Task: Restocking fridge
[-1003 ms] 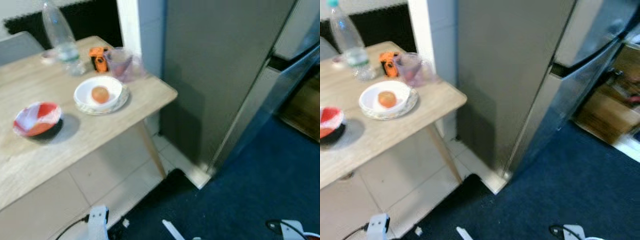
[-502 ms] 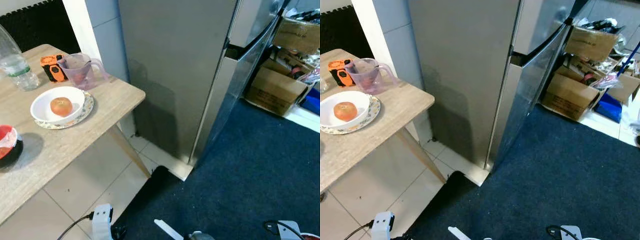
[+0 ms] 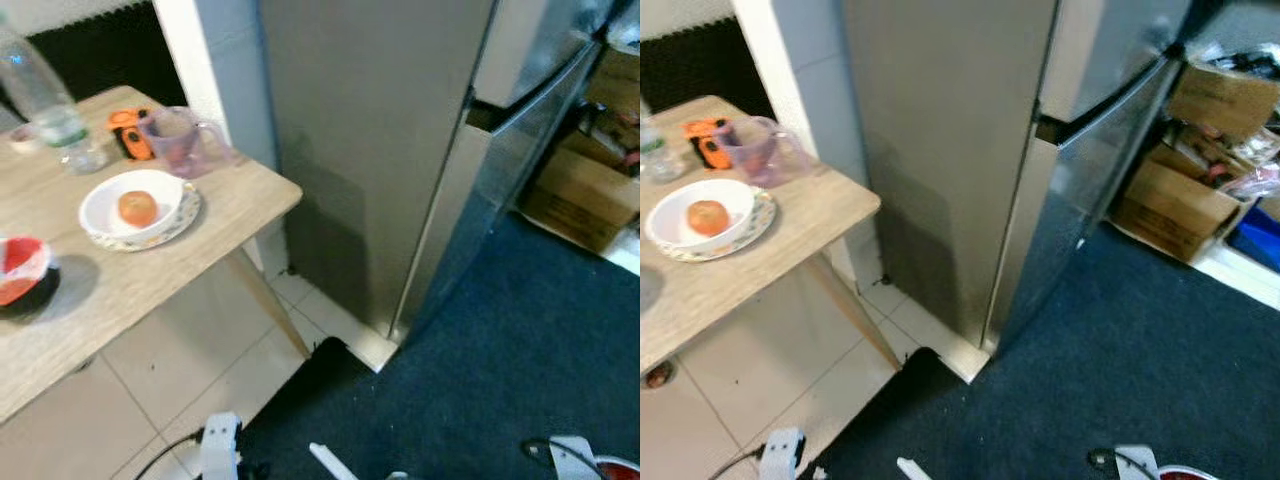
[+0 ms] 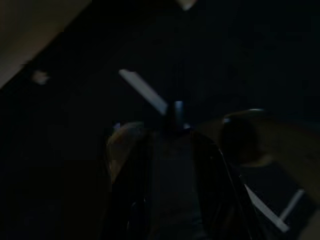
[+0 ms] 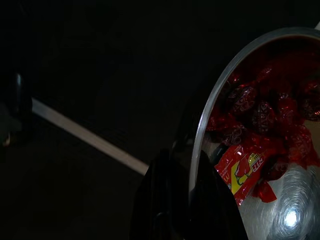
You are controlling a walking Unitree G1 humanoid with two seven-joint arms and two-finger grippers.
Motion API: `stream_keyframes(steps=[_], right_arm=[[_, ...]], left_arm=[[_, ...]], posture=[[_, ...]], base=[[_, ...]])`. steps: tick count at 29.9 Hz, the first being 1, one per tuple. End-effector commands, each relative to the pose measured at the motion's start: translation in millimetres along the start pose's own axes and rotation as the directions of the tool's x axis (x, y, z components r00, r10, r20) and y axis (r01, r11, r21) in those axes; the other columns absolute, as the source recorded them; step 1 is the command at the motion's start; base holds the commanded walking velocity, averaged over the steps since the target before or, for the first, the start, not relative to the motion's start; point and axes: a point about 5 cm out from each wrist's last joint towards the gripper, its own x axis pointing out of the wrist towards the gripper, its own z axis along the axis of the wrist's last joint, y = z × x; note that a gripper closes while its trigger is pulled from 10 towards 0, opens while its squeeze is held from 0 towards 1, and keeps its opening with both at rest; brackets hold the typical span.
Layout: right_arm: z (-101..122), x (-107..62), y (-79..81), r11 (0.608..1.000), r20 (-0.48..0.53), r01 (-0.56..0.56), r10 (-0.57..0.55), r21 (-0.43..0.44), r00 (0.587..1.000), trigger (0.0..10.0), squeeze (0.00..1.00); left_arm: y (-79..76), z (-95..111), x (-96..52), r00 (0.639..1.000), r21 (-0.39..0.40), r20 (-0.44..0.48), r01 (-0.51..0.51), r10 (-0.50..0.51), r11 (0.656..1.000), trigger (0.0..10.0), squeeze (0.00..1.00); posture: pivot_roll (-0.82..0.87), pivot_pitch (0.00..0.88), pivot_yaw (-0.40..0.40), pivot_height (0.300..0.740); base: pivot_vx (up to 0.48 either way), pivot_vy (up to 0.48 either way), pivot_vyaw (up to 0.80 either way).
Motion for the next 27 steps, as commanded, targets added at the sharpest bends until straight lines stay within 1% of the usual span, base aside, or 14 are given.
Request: stream_keyframes(steps=[1,15,16,17,18,19,24,27], right_arm=[[-7.9,-1.2,-2.6,1.000,-0.021,0.005,-0.005,-0.009,1.000,10.0,0.00],[-9.2,-1.6,-0.7,0.999,-0.020,-0.017,0.017,-0.032,1.000,10.0,0.00],[-9.5,-1.7,-0.1,0.999,-0.019,-0.026,0.026,-0.028,0.999,10.0,0.00],[-10.3,-2.1,1.4,0.998,-0.016,-0.058,0.057,-0.022,0.998,10.0,0.00],[-10.3,-2.1,1.4,0.998,-0.016,-0.058,0.057,-0.022,0.998,10.0,0.00],[-11.3,-2.2,2.4,0.996,-0.023,-0.077,0.076,-0.035,0.997,10.0,0.00],[-12.5,-2.4,2.6,0.996,-0.031,-0.078,0.077,-0.047,0.997,10.0,0.00],[-13.3,-2.4,2.4,0.995,-0.036,-0.080,0.078,-0.053,0.996,10.0,0.00]], left_arm=[[2.0,-6.3,-2.5,1.000,-0.003,-0.027,-0.006,0.006,1.000,10.0,0.00],[0.3,-4.0,-0.9,1.000,0.007,-0.027,0.006,-0.005,1.000,10.0,0.00],[0.4,-4.1,-1.0,1.000,0.007,-0.027,0.006,-0.005,1.000,10.0,0.00],[0.1,-4.6,-1.1,1.000,0.006,-0.028,0.007,-0.006,1.000,10.0,0.00],[0.1,-4.6,-1.1,1.000,0.006,-0.028,0.007,-0.006,1.000,10.0,0.00],[-0.3,-5.0,-1.0,1.000,0.006,-0.028,0.008,-0.008,1.000,10.0,0.00],[-1.1,-6.3,-0.9,0.999,0.004,-0.032,0.009,-0.009,1.000,10.0,0.00],[-2.6,-6.5,-0.1,0.999,0.004,-0.034,0.013,-0.013,1.000,10.0,0.00]], posture=[[-0.02,0.092,-0.017,0.740],[-0.02,0.092,-0.013,0.740],[-0.02,0.094,-0.013,0.740],[-0.02,0.094,-0.013,0.740],[-0.02,0.094,-0.013,0.740],[-0.02,0.094,-0.012,0.740],[-0.02,0.094,-0.012,0.740],[-0.02,0.095,-0.011,0.740]], base=[[0.000,-0.356,0.00],[0.000,-0.357,0.00],[0.000,-0.360,0.00],[0.000,-0.360,0.00],[0.000,-0.360,0.00],[0.000,-0.360,0.80],[0.000,-0.360,0.80],[0.240,-0.360,0.80]])
